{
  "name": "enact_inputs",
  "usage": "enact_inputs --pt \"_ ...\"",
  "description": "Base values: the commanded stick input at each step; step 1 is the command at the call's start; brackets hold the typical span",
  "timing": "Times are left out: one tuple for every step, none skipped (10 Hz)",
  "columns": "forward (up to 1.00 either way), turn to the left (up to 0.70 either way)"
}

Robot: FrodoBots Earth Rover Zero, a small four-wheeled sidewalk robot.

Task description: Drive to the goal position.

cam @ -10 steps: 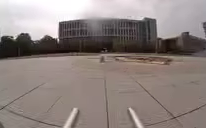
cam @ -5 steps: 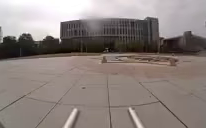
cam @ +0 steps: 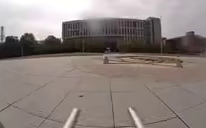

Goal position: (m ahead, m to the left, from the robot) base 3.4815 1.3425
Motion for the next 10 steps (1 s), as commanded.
enact_inputs --pt "0.70 0.00" --pt "0.70 0.00" --pt "0.70 0.00" --pt "0.70 0.00" --pt "0.70 0.00" --pt "0.70 0.00" --pt "0.70 0.00" --pt "0.70 0.00" --pt "0.70 0.00" --pt "0.70 0.00"
